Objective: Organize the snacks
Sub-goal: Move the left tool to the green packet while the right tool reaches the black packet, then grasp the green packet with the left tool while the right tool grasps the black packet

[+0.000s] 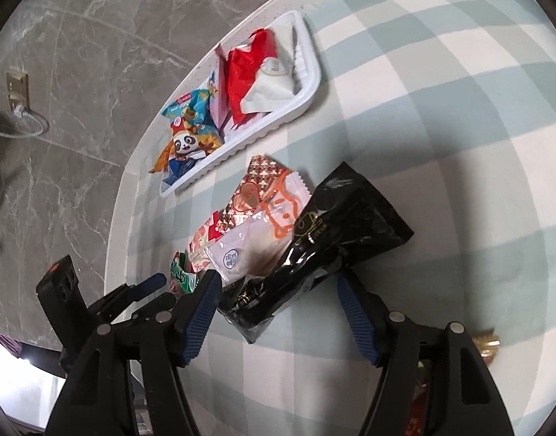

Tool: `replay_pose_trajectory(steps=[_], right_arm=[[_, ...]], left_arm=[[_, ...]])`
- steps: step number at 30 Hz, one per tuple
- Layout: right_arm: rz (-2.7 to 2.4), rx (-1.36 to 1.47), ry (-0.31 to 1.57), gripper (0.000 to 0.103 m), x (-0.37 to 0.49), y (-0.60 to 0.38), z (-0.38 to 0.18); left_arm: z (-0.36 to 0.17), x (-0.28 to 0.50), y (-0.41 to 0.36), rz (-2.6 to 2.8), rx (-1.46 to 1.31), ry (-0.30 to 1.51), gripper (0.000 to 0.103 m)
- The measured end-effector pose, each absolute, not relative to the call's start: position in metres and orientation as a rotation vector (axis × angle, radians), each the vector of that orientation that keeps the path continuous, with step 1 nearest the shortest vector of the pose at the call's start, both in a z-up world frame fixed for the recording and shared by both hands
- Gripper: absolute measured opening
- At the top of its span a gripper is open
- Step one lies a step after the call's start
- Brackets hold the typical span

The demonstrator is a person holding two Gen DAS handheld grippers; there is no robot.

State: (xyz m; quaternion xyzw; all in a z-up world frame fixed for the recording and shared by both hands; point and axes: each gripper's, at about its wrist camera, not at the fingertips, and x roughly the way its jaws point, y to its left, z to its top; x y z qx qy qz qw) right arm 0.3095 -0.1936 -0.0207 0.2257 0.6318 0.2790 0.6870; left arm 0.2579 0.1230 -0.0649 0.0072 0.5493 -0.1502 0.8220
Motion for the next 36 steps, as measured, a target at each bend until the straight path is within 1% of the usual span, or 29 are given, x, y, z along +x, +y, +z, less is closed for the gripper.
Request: replay_pose_trajectory(steps=[6, 12, 15, 22, 29, 36], right_arm=[[0.642, 0.400, 1.411, 0.071, 0.309, -0.182, -0.018], [0.647, 0.367, 1.405, 0.071, 0.309, -0.178, -0.017], [0.649, 0.358, 1.402, 0.071, 0.310, -0.177, -0.017], [0.663, 0.331, 1.395, 0.072, 0.309, -0.175, -0.016], [0.671, 0.324, 1.393, 0.072, 0.307, -0.175, -0.016], [0.659, 0.329, 1.396, 0.072, 0.306, -0.175, -0.015]], left_arm=[[-0.067, 0.266, 0.122, -0.328, 0.009, 1.177, 0.050], [-0.067, 0.282, 0.137, -0.259, -0.158, 1.182, 0.050], [-0.070, 0.291, 0.138, -0.227, -0.187, 1.192, 0.050], [-0.077, 0.300, 0.121, -0.220, -0.094, 1.215, 0.050], [-0.074, 0.280, 0.110, -0.265, 0.063, 1.234, 0.050], [-0.064, 0.265, 0.128, -0.210, -0.004, 1.232, 0.050]])
